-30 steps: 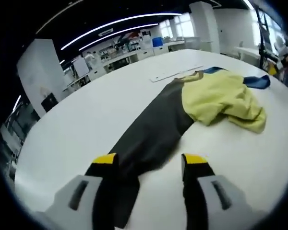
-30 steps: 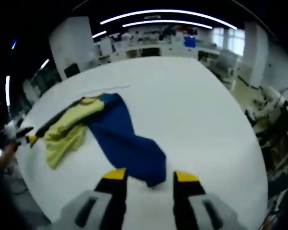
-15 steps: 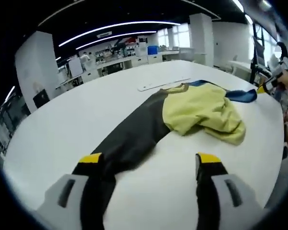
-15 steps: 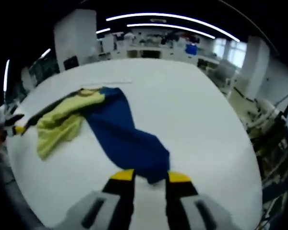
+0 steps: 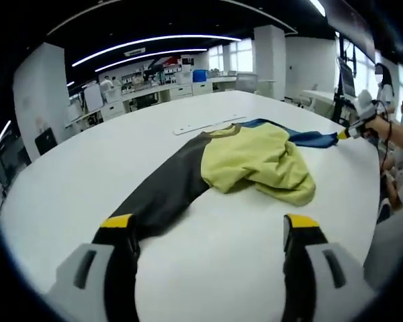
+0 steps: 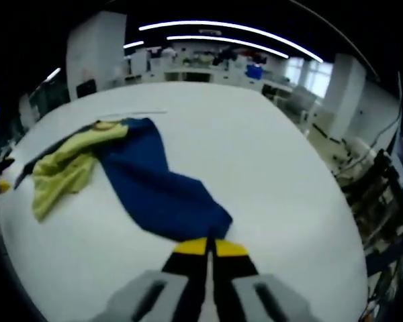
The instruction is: Fold the garment on the visible template until the final outline fits inside the template.
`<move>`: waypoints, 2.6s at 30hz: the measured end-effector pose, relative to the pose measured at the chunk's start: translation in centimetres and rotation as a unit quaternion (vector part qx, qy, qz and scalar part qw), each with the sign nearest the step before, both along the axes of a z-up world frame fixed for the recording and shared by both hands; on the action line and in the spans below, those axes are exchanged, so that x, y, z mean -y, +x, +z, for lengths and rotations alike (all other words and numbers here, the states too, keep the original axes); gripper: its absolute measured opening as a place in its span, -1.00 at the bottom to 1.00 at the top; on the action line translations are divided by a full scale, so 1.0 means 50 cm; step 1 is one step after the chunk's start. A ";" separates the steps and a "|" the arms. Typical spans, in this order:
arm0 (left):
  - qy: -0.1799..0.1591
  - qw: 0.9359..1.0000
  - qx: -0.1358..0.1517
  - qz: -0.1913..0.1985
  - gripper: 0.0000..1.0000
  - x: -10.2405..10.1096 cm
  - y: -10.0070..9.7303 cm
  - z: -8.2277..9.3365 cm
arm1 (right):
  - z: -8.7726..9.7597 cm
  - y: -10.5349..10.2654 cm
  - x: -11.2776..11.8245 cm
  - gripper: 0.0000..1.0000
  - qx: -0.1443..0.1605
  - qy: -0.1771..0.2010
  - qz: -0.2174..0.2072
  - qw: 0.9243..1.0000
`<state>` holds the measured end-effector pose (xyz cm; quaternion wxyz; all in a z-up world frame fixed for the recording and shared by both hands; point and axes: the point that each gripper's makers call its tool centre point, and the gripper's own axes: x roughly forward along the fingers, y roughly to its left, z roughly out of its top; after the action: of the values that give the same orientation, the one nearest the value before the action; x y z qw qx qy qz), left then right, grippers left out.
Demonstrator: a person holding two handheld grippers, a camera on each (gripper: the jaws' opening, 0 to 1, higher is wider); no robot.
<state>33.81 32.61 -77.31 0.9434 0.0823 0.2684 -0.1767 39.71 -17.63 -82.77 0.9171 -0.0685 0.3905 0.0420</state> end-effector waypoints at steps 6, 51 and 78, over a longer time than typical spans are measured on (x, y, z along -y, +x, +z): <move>-0.005 1.000 0.001 -0.012 0.78 0.022 -0.009 0.010 | 0.017 -0.007 0.009 -1.00 0.002 0.014 -0.011 1.000; -0.005 0.999 -0.009 -0.052 0.93 0.062 -0.029 0.022 | -0.023 -0.004 0.183 -1.00 -0.102 0.001 -0.060 0.993; -0.006 0.996 -0.013 -0.093 0.72 0.119 -0.022 0.004 | 0.062 0.033 -0.096 0.10 -0.018 0.077 0.136 0.987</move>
<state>32.73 26.64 -77.10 0.9199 0.0987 0.2708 -0.2660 41.37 -12.83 -79.66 0.8980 -0.0490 0.3900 0.1977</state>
